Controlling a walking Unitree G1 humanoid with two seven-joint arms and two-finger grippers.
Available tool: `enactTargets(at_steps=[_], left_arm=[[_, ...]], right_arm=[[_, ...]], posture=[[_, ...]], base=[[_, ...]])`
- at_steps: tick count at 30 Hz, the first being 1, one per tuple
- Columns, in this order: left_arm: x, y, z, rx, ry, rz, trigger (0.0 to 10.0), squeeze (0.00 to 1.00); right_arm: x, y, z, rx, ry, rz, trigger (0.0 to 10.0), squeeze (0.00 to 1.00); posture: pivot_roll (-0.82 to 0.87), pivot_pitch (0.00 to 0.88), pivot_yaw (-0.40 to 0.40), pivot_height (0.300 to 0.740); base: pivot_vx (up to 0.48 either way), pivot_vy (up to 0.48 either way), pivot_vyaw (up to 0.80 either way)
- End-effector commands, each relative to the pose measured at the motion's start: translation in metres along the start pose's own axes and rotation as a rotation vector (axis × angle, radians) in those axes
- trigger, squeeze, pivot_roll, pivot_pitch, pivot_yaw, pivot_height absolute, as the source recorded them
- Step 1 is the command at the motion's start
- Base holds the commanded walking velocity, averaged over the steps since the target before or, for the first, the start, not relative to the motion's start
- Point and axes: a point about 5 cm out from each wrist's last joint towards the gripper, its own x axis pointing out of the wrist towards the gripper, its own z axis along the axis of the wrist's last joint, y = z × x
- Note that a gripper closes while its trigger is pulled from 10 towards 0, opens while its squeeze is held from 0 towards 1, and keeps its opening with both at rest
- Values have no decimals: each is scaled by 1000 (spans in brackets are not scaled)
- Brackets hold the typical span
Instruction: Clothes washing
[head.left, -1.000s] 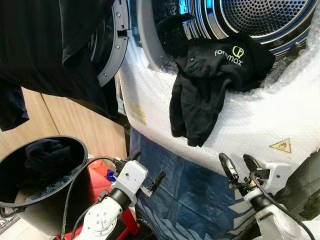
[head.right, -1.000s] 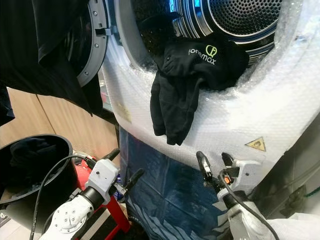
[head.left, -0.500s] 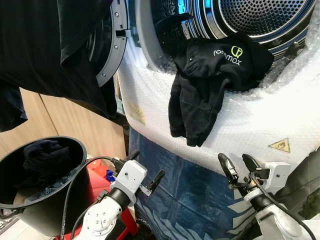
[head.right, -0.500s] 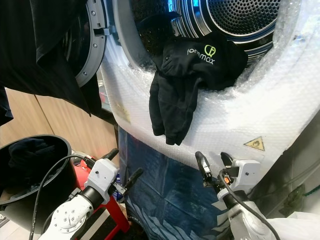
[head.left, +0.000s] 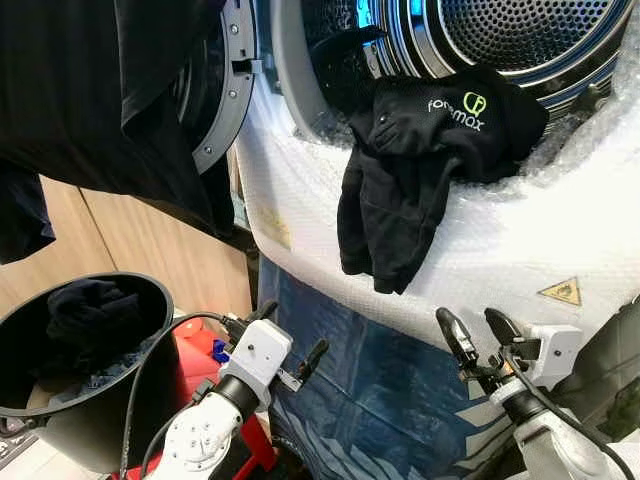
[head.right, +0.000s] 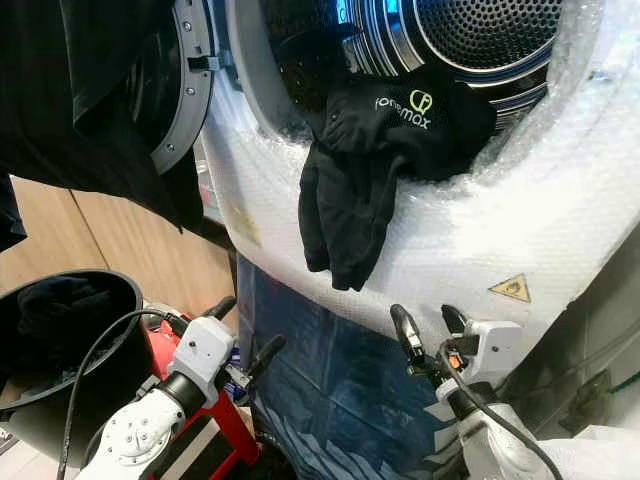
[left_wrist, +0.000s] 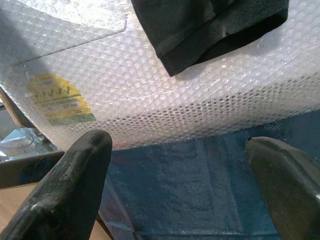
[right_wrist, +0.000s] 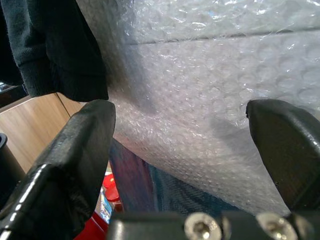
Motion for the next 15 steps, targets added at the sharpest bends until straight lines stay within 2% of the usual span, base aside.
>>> enactTargets(at_steps=[1,15], left_arm=[[-1,1,5,2,-23,2,10000,0],[1,4,4,3,-20,16,10000,0]], right_arm=[[5,12,15,-33,-59,75,10000,0],[5,12,16,-44,-54,82,10000,0]], posture=[[-25,0,-10,740],[-27,0,-9,740]], base=[[0,0,0],[0,0,0]])
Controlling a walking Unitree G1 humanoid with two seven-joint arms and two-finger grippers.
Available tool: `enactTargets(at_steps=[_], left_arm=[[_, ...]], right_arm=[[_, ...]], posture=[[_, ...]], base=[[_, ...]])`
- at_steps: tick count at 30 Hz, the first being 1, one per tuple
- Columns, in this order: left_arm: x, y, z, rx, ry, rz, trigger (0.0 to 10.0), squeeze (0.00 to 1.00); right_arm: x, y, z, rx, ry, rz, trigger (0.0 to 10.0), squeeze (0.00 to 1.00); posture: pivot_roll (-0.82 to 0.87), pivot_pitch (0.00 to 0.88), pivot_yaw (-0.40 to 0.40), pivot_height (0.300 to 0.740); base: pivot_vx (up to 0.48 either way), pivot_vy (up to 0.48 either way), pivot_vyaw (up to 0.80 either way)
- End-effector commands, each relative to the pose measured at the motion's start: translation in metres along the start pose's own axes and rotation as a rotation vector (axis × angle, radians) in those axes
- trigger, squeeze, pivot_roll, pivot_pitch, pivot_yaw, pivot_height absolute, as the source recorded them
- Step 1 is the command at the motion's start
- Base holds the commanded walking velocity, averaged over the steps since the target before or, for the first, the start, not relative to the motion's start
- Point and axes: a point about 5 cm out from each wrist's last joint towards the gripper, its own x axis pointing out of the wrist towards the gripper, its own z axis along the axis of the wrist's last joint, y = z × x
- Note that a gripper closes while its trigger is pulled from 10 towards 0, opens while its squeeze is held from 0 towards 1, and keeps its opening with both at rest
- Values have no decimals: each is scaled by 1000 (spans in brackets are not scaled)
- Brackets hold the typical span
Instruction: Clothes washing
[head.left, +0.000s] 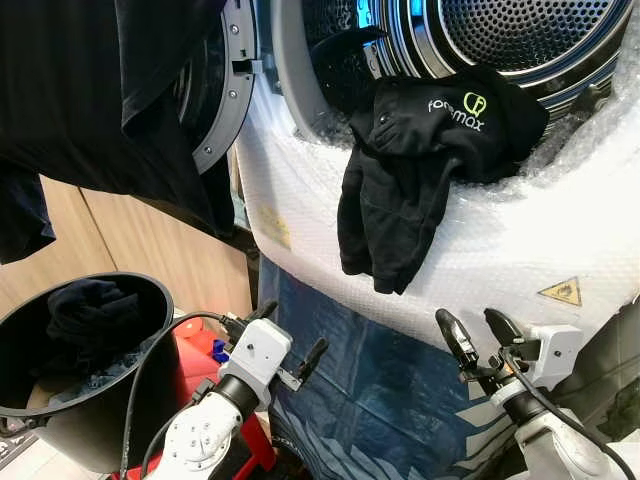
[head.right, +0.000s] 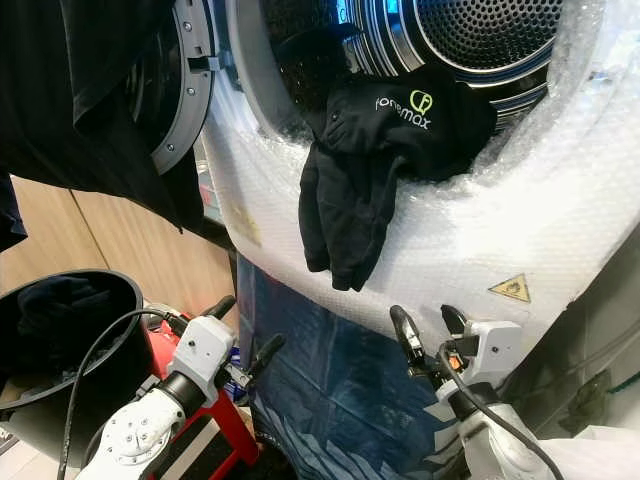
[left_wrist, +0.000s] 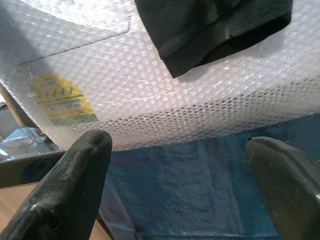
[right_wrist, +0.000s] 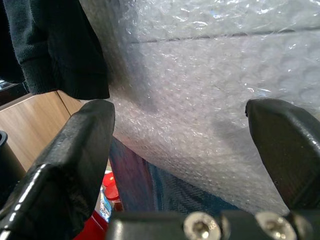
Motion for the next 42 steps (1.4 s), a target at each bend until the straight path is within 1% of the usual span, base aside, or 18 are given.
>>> enactTargets(at_steps=[1,4,5,9,11,15,18,21,24,25,28,29,30,32,34,35,38,42], left_arm=[[1,2,4,9,-20,2,10000,0],[0,0,7,16,-45,-27,10000,0],[-1,-2,9,13,-60,-58,10000,0],[-4,-1,10,7,-81,-66,10000,0],[-4,-1,10,-9,-77,-71,10000,0],[-3,3,12,-21,-96,-69,10000,0],[-3,4,12,-19,-102,-68,10000,0],[-4,4,12,-15,-104,-65,10000,0],[-5,4,13,-16,-111,-69,10000,0],[-6,3,13,-15,-112,-73,10000,0],[-7,0,13,12,-115,-100,10000,0],[-8,-3,13,3,-110,-118,10000,0],[-8,-4,13,0,-108,-122,10000,0],[-10,-10,11,0,-100,-151,10000,0],[-11,-13,11,-2,-100,-165,10000,0],[-11,-15,11,-10,-97,-174,10000,0],[-12,-18,10,-13,-89,-182,10000,0],[-14,-23,10,-31,-82,-185,10000,0]], right_arm=[[6,12,16,-43,-56,77,10000,0],[3,13,16,-55,-36,117,10000,0],[0,15,16,-61,-13,161,10000,0],[-7,18,16,-78,48,277,10000,0],[-8,18,16,-106,67,293,10000,0],[-5,8,17,-129,64,238,10000,0],[-6,10,17,-114,65,244,10000,0],[-3,12,16,-92,45,210,10000,0],[1,20,19,-56,7,195,10000,0],[3,26,19,-41,-4,190,10000,0],[6,38,17,-52,-20,206,10000,0],[7,49,16,-28,-22,230,10000,0],[8,52,15,-22,-23,237,10000,0],[9,68,11,20,-16,255,10000,0],[12,74,8,29,-10,233,10000,0],[15,75,5,22,-1,187,10000,0],[19,72,5,7,-2,70,10000,0],[19,72,5,40,-12,6,10000,0]], posture=[[-27,0,-9,740],[-29,0,-9,740],[-31,0,-7,740],[-38,0,-1,740],[-40,0,0,740],[-38,0,-1,740],[-36,0,-1,740],[-32,0,-1,740],[-31,0,-2,740],[-28,0,-5,740],[-27,0,-5,740],[-23,0,-10,740],[-23,0,-10,740],[-21,0,-15,740],[-18,0,-21,740],[-16,0,-24,740],[-11,0,-35,740],[-9,0,-40,740]], base=[[0,0,0],[0,0,0],[0,0,0],[0,0,0],[0,0,0],[0,0,0],[0,0,0],[0,0,0],[0,0,0],[0,0,0],[0,0,0],[0,0,0],[0,0,0],[0,0,0],[0,0,0],[0,0,0],[0,0,0],[0,0,0]])
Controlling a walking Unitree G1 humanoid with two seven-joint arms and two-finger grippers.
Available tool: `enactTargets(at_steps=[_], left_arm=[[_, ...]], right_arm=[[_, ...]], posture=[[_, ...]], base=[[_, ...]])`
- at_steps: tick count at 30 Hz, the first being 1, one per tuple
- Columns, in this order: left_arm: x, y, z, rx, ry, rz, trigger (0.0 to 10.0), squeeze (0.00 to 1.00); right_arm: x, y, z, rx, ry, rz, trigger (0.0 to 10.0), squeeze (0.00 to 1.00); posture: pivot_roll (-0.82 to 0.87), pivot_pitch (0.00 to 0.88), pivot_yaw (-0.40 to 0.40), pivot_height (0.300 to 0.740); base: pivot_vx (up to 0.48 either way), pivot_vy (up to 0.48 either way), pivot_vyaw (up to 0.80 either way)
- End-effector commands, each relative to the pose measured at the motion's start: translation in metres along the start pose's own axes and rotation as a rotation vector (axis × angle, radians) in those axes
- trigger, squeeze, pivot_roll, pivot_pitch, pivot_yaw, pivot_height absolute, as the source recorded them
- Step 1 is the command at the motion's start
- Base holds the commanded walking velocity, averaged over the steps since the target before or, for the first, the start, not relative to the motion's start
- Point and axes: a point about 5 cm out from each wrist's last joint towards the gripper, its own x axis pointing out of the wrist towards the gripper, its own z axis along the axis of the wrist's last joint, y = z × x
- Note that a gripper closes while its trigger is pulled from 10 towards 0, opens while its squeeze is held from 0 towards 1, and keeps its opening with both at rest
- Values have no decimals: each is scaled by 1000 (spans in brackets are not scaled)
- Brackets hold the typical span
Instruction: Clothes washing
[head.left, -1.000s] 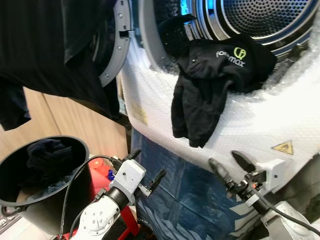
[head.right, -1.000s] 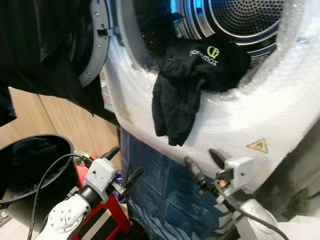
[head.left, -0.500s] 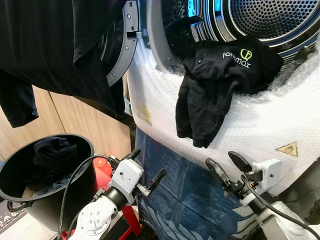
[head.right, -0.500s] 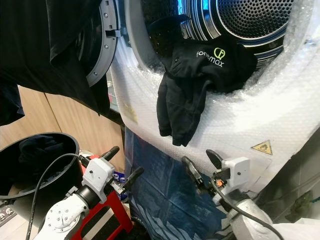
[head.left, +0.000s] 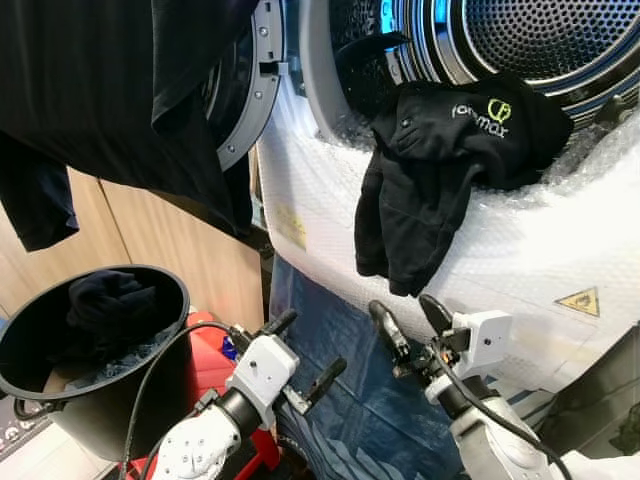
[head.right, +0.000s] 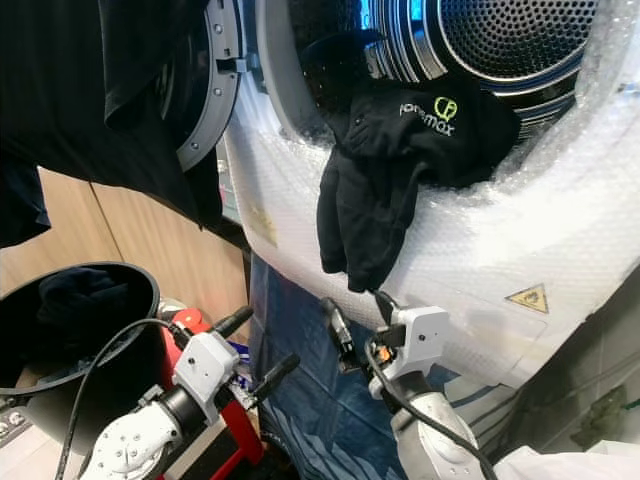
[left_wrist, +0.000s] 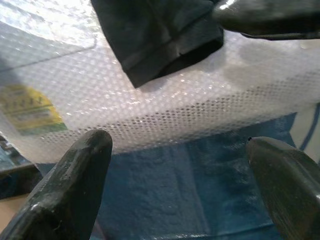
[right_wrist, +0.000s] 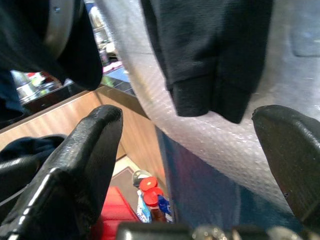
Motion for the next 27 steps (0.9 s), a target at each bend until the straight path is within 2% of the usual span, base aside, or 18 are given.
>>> enactTargets(at_steps=[1,7,10,15,27], left_arm=[[1,-5,6,4,-12,-15,10000,0],[0,-9,5,-6,-9,-23,10000,0],[1,-10,5,-8,-5,-21,10000,0],[1,-12,5,-18,0,-14,10000,0],[-1,-18,5,-33,8,-8,10000,0]], right_arm=[[0,-2,3,-16,-11,-35,10000,0],[0,-6,1,-27,11,-120,10000,0],[3,-2,3,-20,5,-118,10000,0],[11,2,2,16,8,-200,10000,0],[32,20,2,17,19,-141,10000,0]], posture=[[-9,0,-41,740],[-9,0,-46,740],[-8,0,-50,740],[-6,0,-61,740],[23,0,-79,740]], base=[[0,0,0],[0,0,0],[0,0,0],[0,0,0],[0,0,0]])
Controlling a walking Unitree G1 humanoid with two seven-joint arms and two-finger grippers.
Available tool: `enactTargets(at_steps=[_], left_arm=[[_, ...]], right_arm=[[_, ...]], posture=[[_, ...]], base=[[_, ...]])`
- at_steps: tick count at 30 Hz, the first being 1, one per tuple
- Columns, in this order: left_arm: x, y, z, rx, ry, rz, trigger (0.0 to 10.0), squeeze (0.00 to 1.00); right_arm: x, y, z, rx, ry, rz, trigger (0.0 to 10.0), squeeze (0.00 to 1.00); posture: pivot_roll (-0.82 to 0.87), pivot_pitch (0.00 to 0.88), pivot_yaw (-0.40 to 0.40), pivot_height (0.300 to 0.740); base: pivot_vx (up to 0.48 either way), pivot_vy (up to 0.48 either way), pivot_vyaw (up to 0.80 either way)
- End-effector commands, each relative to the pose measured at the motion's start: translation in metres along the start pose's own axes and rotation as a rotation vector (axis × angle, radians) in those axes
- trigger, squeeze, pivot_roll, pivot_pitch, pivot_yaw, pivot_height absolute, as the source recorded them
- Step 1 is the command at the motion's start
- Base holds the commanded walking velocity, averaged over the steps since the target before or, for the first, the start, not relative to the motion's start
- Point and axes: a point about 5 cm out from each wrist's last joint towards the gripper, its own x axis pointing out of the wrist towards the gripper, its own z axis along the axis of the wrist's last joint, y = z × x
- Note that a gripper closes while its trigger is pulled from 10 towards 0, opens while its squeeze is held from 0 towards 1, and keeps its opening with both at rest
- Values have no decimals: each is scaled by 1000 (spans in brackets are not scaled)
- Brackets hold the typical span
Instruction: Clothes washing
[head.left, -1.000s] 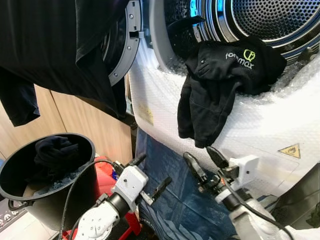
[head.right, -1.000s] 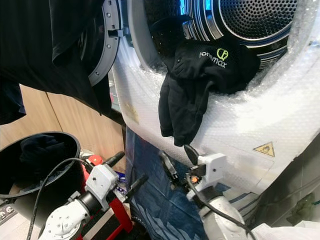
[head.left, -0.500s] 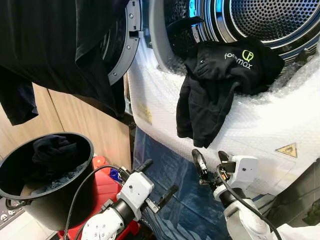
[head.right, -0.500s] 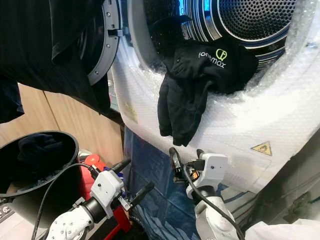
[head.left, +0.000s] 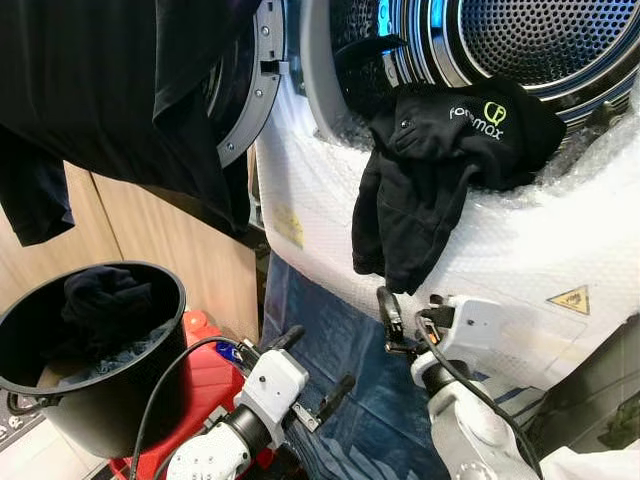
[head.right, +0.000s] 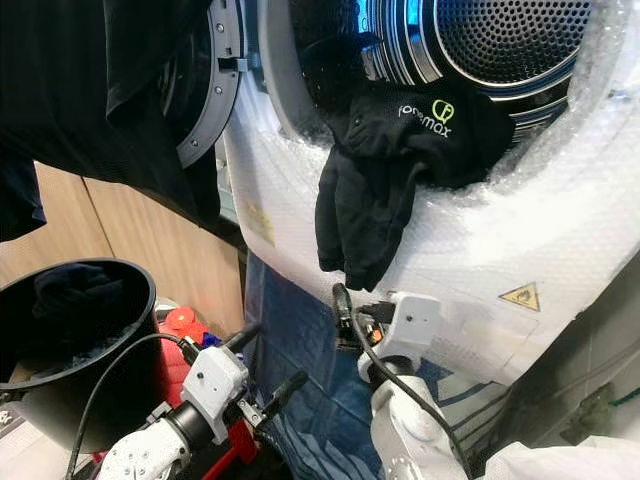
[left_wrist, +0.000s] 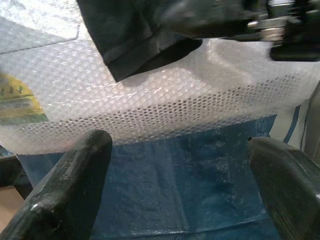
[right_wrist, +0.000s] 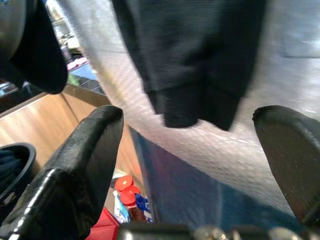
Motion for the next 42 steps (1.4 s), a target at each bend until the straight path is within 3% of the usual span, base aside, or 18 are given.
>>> enactTargets(at_steps=[1,9,12,13,14,15,16,27,42], left_arm=[[0,-3,5,8,-9,-4,10000,0],[-7,-8,5,-1,14,24,10000,0],[-9,-9,4,-4,24,28,10000,0],[-10,-10,4,-4,26,29,10000,0],[-11,-10,4,-4,27,30,10000,0],[-11,-11,5,-4,29,31,10000,0],[-12,-10,5,-3,31,34,10000,0],[-11,-11,5,-4,38,32,10000,0],[-12,-10,4,-4,50,32,10000,0]], right_arm=[[9,7,4,14,-15,9,10000,0],[38,23,14,13,-73,13,10000,0],[43,22,17,7,-76,-32,10000,0],[44,21,17,23,-78,-33,5098,0],[44,21,18,32,-81,-21,2980,0],[44,21,18,38,-84,-13,2980,0],[44,21,18,36,-88,-6,118,0],[38,5,14,-13,-75,-27,0,0],[34,-1,20,18,-95,32,0,0]], posture=[[25,0,-80,740],[72,11,-106,740],[79,14,-109,740],[85,15,-113,740],[86,15,-114,740],[86,15,-114,740],[88,16,-115,740],[76,10,-118,740],[66,19,-107,740]], base=[[0,0,0],[0,0,0],[0,0,0],[0,0,0],[0,0,0],[0,0,0],[0,0,0],[0,0,0],[0,0,0]])
